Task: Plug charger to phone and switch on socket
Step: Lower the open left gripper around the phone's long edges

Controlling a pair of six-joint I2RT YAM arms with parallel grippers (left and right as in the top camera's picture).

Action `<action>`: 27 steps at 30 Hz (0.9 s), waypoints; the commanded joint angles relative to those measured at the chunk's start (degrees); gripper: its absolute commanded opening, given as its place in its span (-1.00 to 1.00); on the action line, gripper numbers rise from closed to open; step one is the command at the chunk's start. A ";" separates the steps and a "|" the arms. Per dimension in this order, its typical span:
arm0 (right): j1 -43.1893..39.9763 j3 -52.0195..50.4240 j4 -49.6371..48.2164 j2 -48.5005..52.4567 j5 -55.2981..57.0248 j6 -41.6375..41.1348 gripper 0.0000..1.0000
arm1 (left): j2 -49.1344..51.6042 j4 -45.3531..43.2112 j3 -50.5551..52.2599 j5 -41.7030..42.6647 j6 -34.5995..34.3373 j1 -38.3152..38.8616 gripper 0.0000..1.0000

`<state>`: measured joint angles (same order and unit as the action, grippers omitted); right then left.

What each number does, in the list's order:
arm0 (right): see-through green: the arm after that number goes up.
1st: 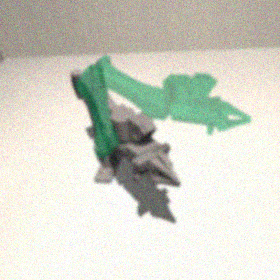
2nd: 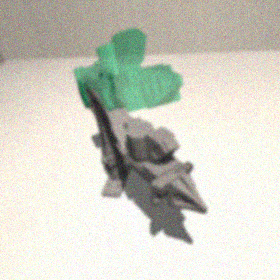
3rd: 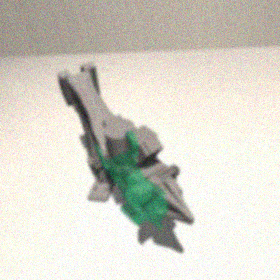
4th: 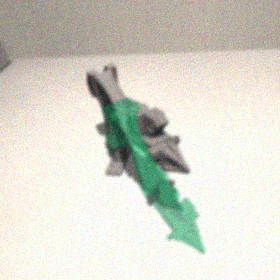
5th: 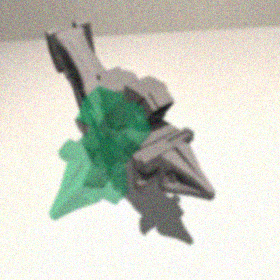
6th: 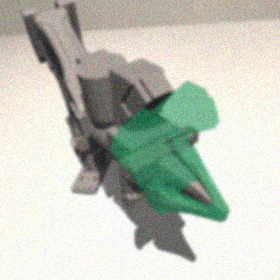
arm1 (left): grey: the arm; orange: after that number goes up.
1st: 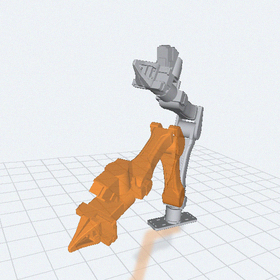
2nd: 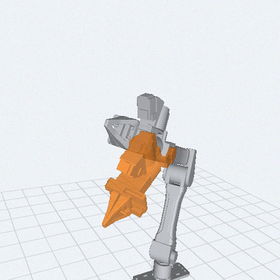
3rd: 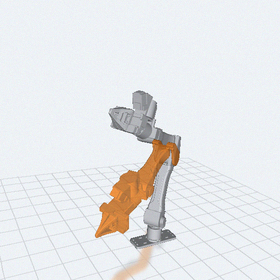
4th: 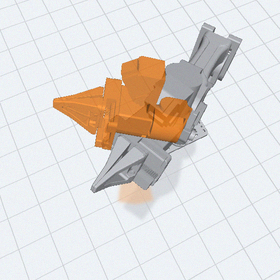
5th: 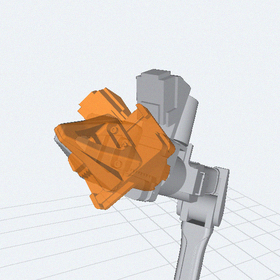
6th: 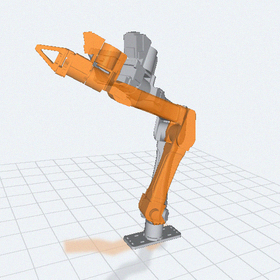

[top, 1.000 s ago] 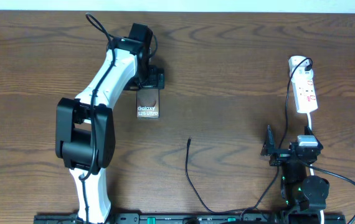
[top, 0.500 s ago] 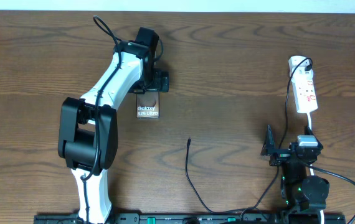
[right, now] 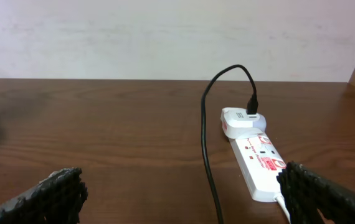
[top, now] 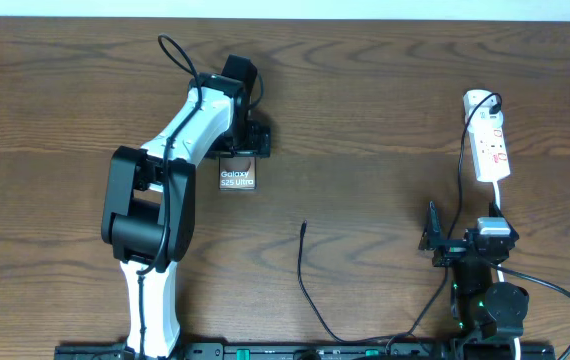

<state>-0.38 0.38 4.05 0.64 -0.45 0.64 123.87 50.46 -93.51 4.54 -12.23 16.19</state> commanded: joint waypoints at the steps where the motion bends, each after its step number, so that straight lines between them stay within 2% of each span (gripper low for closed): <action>1: 0.48 -0.09 0.24 -0.33 -0.31 -0.37 0.99 | 0.66 -0.26 0.42 -0.70 -0.52 -0.31 0.95; 27: 0.48 -0.09 0.26 -0.33 -0.31 -0.37 0.99 | 0.66 -3.54 4.00 -0.70 -0.50 -0.31 0.96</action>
<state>-0.38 0.38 4.05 0.64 -0.45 0.64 123.87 47.64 -89.95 4.32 -12.25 16.19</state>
